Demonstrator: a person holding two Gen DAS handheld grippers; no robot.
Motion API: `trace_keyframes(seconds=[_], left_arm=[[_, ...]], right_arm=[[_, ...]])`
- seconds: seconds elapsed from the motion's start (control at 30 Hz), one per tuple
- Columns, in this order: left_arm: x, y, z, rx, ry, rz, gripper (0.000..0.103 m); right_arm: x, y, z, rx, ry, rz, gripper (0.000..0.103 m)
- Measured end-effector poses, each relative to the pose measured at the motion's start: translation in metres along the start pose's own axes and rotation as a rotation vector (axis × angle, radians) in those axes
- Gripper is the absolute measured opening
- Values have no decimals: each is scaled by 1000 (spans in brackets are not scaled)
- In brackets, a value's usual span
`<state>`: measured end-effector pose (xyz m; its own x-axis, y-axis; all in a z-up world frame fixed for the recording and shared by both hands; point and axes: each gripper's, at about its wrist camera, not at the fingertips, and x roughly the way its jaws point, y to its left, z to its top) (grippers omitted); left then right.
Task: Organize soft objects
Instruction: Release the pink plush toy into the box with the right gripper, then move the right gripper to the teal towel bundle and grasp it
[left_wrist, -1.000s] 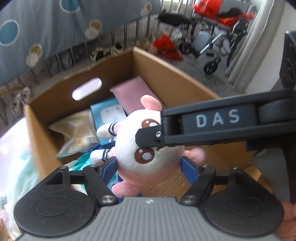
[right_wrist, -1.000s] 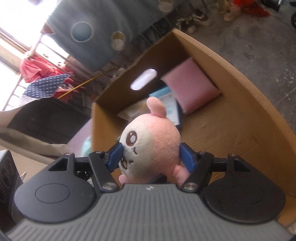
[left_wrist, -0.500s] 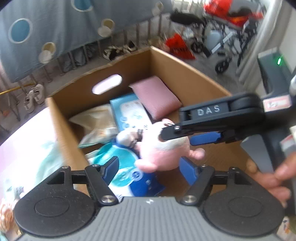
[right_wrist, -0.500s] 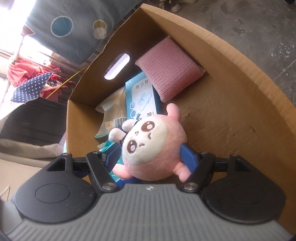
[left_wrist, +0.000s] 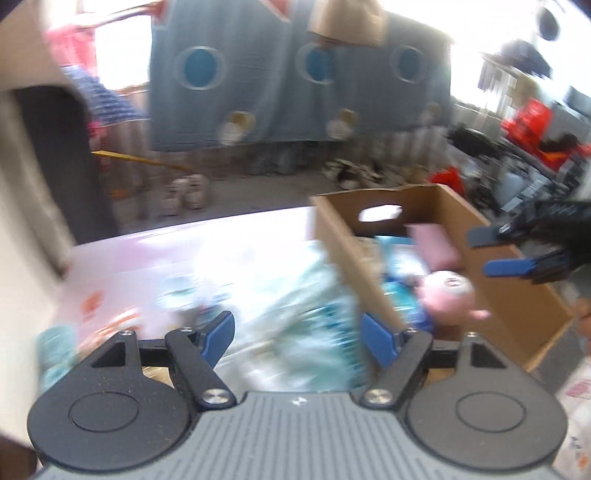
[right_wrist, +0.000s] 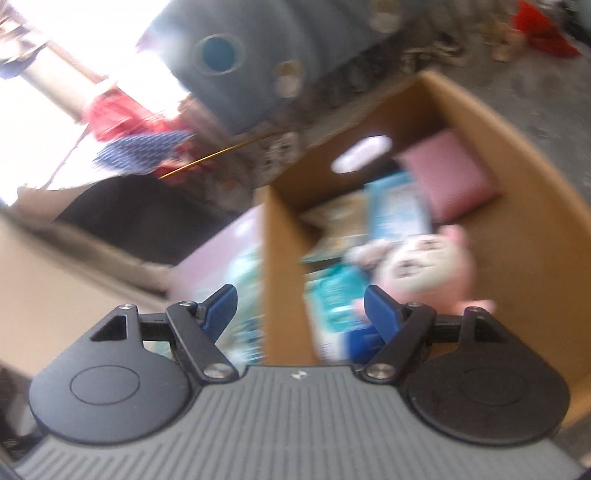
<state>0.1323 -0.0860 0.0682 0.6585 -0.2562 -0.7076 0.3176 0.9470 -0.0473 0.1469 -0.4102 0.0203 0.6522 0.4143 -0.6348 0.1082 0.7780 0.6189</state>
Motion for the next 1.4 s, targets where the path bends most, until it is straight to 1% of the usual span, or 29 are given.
trace_keyframes(seconds=[0.1,0.27,0.37,0.47,0.6,0.7,0.77,0.87,0.97,1.07,1.1,1.17,1.2,1.27,1.3,1.33,1.4], left_arm=[[-15,38,-21,-54,-25,95,77],[-30,100,-62,-117,-60,277,77],[-34,134,-87,-116,-77,368,77],[-26,153,-103,-81,-81,417,77],[-9,177,-120,-27,-79,446,77],[12,193,-128,6,-62,443,76],[27,202,-131,29,-45,429,76],[54,214,-134,50,-4,421,76],[76,225,-135,72,33,428,72],[91,232,-137,90,58,430,71],[95,235,-137,89,69,433,69],[102,240,-138,74,99,434,54],[104,243,-139,60,112,425,49],[106,247,-142,27,121,412,27],[104,249,-143,16,117,416,23],[102,250,-145,11,109,421,17],[96,250,-147,-5,96,418,13]], right_arm=[[18,40,-9,-60,59,70,77],[68,107,-35,-146,187,179,77],[109,146,-55,-161,282,241,77],[160,183,-79,-158,386,286,77],[232,224,-112,-136,511,305,77],[285,246,-132,-138,559,277,75],[315,257,-145,-137,581,250,71],[354,269,-156,-142,603,211,66],[384,273,-163,-145,616,169,63],[405,272,-170,-142,628,145,62],[412,271,-172,-141,630,139,61],[419,269,-174,-134,634,131,61],[421,267,-175,-127,635,131,61],[425,264,-178,-118,640,128,60],[426,263,-179,-111,640,133,60],[428,262,-179,-103,641,144,60],[429,262,-180,-97,640,151,60]])
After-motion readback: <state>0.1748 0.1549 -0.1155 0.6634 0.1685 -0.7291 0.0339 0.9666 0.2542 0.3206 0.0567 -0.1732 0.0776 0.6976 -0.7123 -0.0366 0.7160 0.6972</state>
